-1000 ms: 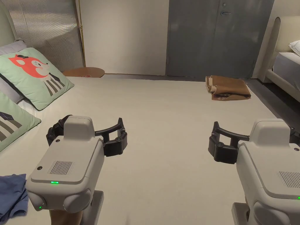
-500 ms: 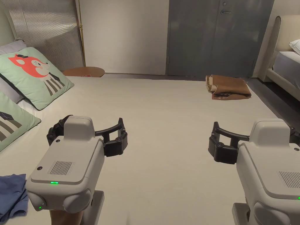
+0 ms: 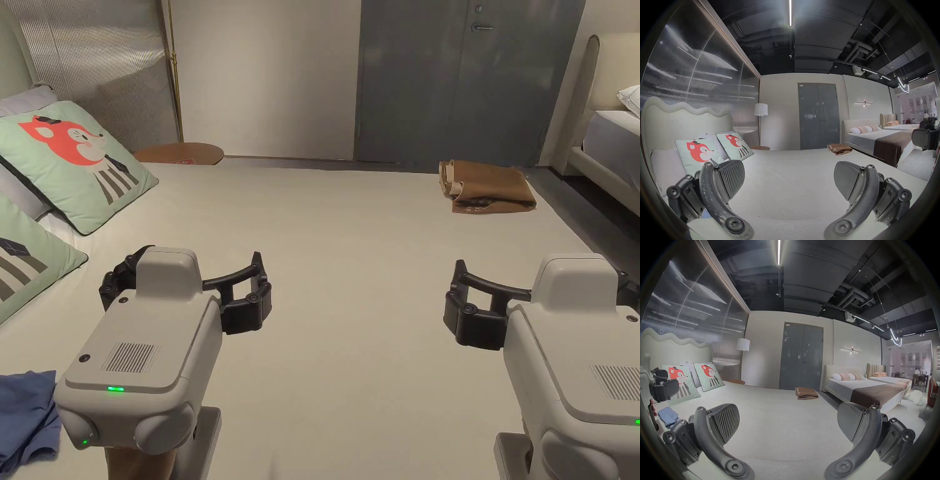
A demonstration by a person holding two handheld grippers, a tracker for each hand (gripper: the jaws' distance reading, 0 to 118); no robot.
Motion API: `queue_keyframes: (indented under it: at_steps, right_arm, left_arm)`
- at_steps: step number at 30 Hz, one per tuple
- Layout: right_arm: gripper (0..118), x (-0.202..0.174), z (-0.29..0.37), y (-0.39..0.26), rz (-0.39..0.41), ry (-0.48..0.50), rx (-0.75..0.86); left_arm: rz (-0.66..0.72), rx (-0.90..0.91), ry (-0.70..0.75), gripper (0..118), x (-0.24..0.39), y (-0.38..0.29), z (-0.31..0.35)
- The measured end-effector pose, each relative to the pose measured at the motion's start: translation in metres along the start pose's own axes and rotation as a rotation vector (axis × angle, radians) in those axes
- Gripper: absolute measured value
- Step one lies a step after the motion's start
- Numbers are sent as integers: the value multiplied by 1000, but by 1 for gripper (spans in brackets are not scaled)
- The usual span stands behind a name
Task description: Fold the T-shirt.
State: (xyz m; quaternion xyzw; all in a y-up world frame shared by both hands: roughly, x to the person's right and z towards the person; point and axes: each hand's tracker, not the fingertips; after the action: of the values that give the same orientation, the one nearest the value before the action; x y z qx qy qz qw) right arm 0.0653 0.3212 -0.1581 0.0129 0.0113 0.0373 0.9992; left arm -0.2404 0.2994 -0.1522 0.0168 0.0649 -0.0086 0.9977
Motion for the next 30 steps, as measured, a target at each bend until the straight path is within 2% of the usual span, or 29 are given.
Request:
queue_keyframes:
  at_steps: [30]
  right_arm:
    - [118,0,-2,0,10,-2,-1]
  left_arm:
    - [7,-6,-5,109,-2,-2,-1]
